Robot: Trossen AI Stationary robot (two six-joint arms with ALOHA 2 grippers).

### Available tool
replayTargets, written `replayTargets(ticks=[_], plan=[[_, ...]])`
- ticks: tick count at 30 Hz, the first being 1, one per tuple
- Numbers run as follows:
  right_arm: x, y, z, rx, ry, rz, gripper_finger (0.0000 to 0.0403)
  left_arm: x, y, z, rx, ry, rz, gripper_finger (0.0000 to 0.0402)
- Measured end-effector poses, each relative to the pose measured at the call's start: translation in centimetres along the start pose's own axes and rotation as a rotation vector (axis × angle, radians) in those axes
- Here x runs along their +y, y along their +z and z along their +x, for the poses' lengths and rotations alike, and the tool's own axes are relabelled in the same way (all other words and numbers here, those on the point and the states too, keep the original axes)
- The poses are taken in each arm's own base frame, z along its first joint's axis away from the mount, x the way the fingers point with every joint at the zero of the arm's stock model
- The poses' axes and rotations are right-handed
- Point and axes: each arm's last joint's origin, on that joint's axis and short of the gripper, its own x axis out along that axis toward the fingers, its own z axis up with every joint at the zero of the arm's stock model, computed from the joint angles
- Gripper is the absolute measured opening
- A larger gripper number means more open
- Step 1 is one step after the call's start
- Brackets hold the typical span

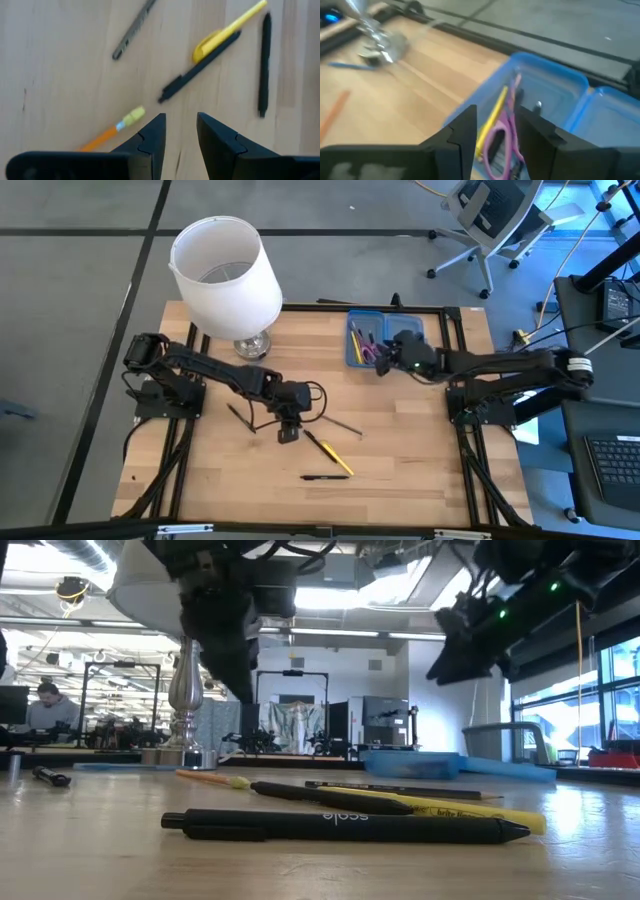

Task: Pick & place school supplies into a supply box
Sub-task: Put the black transparent pen into the blue supply box

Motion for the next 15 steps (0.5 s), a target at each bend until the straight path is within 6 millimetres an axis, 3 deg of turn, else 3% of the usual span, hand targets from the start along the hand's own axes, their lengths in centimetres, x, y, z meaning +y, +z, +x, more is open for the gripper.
replayTargets(ticks=[7, 11, 15], plan=[[-0.1, 0.9, -1.2, -0.011, 0.116, 0.026, 0.0135, -0.8, -1.6, 0.1, 0.102, 0.125, 0.257, 0.0102], [0.1, 0.6, -1.0, 0.022, 0.152, 0.020, 0.0135, -0.9, -1.5, 0.2, 0.075, 0.206, 0.340, 0.0102], [0.3, 0.5, -1.0, 0.050, 0.195, 0.017, 0.0135, -0.7, -0.9, 0.3, 0.027, 0.178, 0.383, 0.0102]])
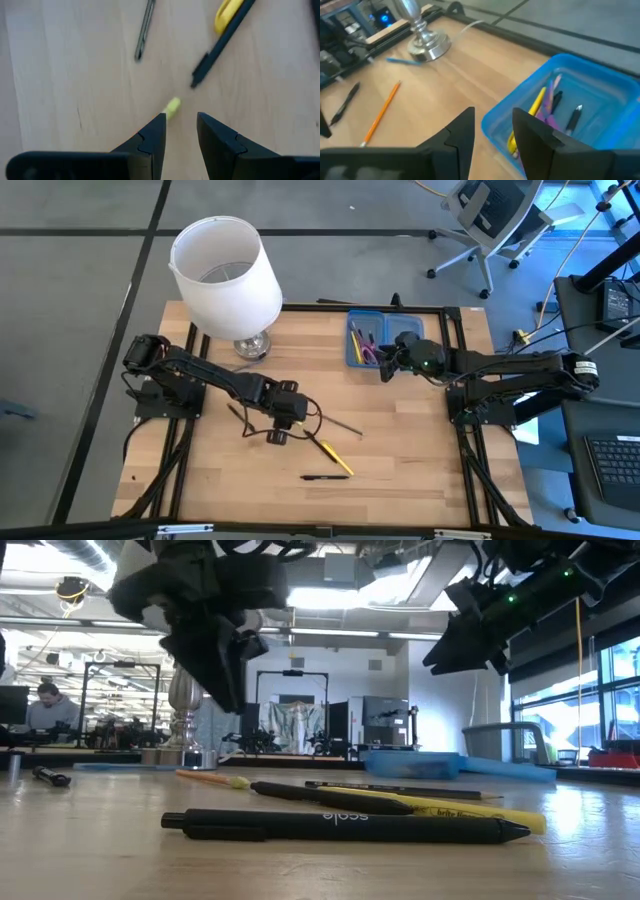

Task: Pick & place school supplies into a supply box
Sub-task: Put the black transparent pen into the blue supply box

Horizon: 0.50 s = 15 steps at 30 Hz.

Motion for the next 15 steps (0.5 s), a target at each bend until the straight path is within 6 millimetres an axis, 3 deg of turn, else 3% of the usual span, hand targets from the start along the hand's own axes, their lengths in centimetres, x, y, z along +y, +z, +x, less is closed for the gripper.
replayTargets(ticks=[5, 15], plan=[[0.03, -0.04, 0.01, 0.010, 0.012, 0.011, 0.0136, 0.36, 0.15, 0.65, -0.076, -0.019, 0.078, 0.0102], [0.25, -0.50, -0.04, 0.103, 0.120, 0.013, 0.0136, 0.67, 0.01, 1.05, -0.063, 0.021, 0.080, 0.0102]])
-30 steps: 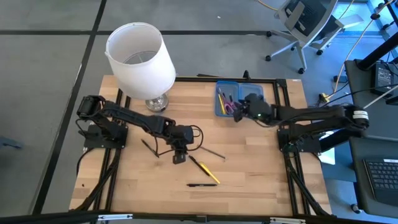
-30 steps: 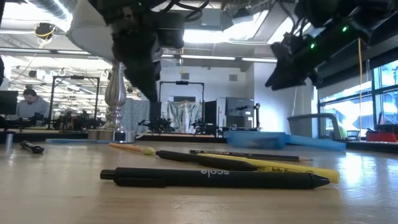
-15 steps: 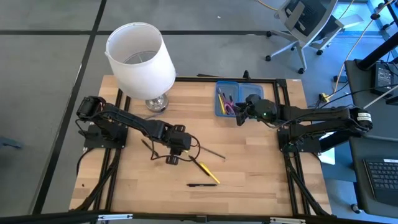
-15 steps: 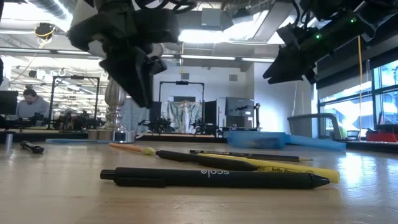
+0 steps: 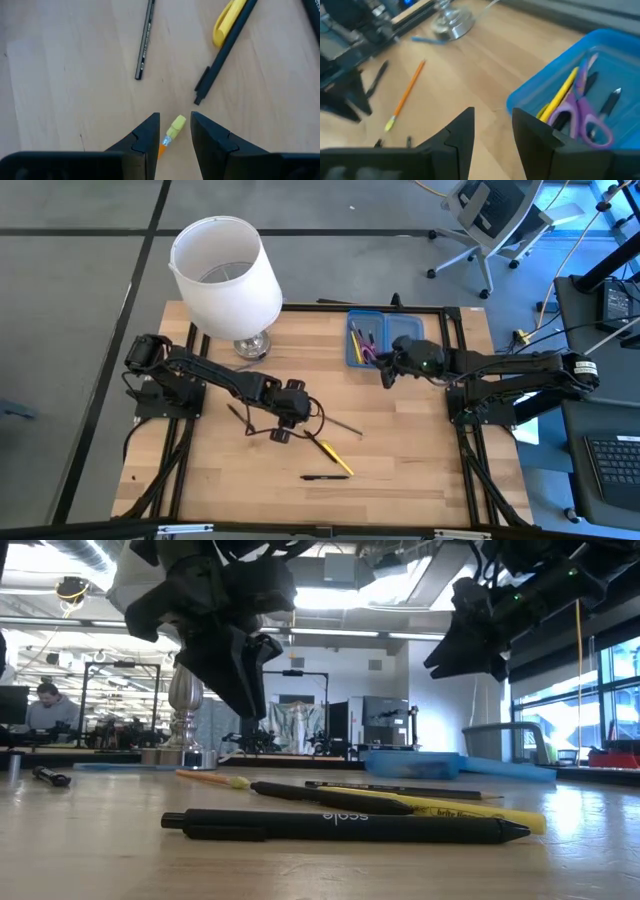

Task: Pick & place school supplies into a supply box
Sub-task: Put the black transparent pen into the blue supply box

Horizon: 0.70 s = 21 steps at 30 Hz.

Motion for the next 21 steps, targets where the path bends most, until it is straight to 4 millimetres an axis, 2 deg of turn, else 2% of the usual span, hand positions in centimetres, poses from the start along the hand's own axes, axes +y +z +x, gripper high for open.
replayTargets(ticks=[5, 8, 12, 17, 21], plan=[[-0.1, -0.2, 0.0, 0.018, -0.015, -0.002, 0.0136, 0.0, 0.0, 0.0, 0.002, -0.001, 0.000, 0.0102], [-0.1, -0.2, 0.0, 0.018, -0.014, -0.001, 0.0136, -0.4, -0.4, 0.0, 0.043, -0.061, 0.007, 0.0102], [-0.2, -0.3, 0.0, 0.031, -0.018, -0.004, 0.0136, -1.6, -2.0, -0.4, 0.211, -0.153, 0.027, 0.0102], [-0.2, -0.4, 0.0, 0.037, -0.021, -0.006, 0.0136, -2.8, -4.2, -1.3, 0.462, -0.164, 0.002, 0.0102], [-0.2, -0.4, 0.0, 0.037, -0.021, -0.008, 0.0136, -3.5, -4.6, -1.6, 0.509, -0.144, -0.005, 0.0102]])
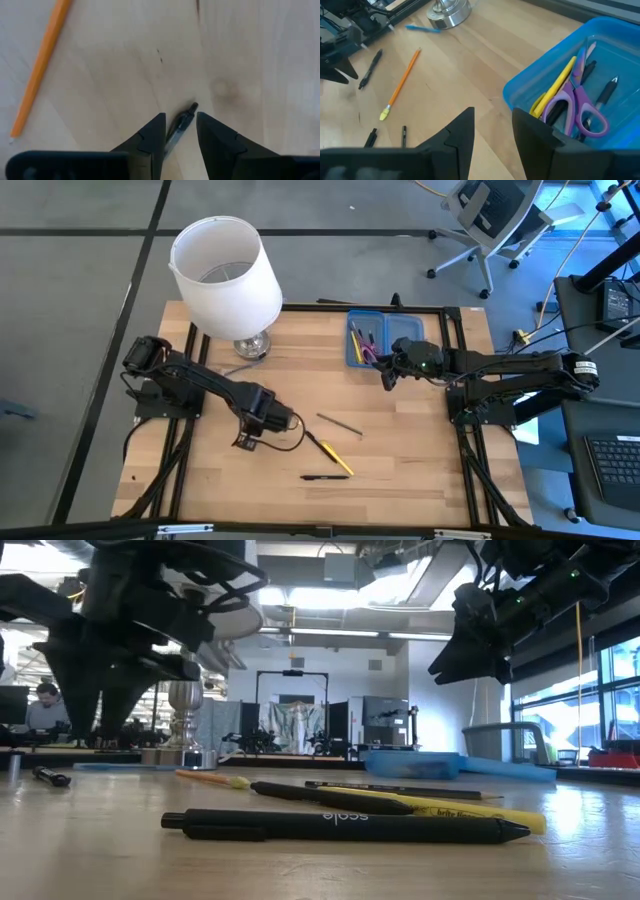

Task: Pick & place school supplies into a supply box
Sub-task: Put the black transparent pen into the blue supply box

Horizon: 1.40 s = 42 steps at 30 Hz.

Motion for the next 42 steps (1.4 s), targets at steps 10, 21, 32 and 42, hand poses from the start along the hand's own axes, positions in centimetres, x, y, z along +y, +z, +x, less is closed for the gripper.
replayTargets(ticks=[10, 21, 32, 42], plan=[[0.0, 0.0, 0.0, 0.003, -0.002, -0.004, 0.0136, -0.6, -0.8, 0.9, 0.039, 0.021, -0.106, 0.0112], [0.0, 0.0, 0.0, 0.004, -0.002, -0.031, 0.0136, -0.6, 0.0, 0.9, -0.039, 0.013, -0.118, 0.0110], [0.0, 0.0, 0.0, 0.005, -0.003, -0.034, 0.0136, -0.7, 0.4, 0.8, -0.081, -0.011, -0.131, 0.0180], [-0.2, -0.4, 0.0, 0.039, -0.022, -0.040, 0.0136, -0.8, 0.9, 0.8, -0.132, -0.023, -0.139, 0.0201]])
